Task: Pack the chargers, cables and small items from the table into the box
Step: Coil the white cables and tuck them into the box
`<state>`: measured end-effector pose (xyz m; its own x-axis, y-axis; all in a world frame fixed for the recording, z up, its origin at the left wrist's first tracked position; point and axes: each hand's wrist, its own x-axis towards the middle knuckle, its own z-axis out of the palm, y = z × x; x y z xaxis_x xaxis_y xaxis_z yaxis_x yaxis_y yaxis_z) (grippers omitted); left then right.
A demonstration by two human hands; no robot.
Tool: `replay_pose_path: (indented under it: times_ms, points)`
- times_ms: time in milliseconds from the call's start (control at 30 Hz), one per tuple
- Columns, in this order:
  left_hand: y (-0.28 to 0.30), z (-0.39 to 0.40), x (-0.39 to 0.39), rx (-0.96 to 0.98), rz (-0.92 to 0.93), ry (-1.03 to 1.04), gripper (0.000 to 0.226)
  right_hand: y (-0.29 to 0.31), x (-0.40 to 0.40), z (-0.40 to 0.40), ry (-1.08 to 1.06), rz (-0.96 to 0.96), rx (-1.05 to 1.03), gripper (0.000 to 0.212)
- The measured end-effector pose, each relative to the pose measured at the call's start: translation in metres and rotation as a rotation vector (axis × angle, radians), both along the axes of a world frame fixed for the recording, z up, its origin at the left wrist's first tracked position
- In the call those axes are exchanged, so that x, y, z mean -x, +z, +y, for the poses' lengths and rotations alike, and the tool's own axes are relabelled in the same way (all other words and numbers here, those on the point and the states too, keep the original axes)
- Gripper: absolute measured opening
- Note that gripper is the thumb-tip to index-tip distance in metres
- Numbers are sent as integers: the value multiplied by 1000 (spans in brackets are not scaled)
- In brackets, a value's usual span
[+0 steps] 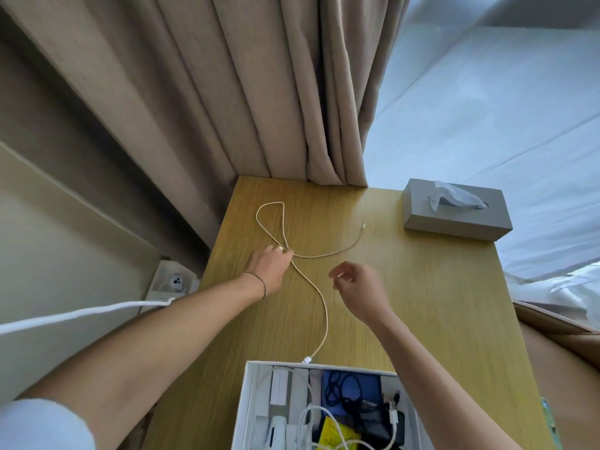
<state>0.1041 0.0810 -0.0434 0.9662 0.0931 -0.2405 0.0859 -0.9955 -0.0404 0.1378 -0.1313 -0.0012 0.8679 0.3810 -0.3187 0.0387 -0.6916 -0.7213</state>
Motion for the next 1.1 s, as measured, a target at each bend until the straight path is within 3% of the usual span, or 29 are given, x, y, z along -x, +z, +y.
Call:
replay_pose_path:
  times_ms: [100,333,633,733,833,1000,1100]
  points:
    - [-13,5,-25,-142,34,-100,51,-4,3,0,-22,50,-31,28]
    - [-27,6,-60,-412,162,-350,35,-1,8,-5,-152,202,-161,27]
    - [-29,-3,-64,-527,263,-586,24,-2,15,0,-182,241,-203,27]
    - [-21,2,-51,-329,317,-549,17,0,15,0,-164,184,-182,27]
    - [-6,8,-32,85,289,-372,9,0,15,0,-88,38,-112,25]
    - [31,5,1,399,150,-160,21,5,18,-4,109,-175,-33,57]
    - [59,-2,14,644,109,-70,24,13,20,-8,189,-215,-2,64]
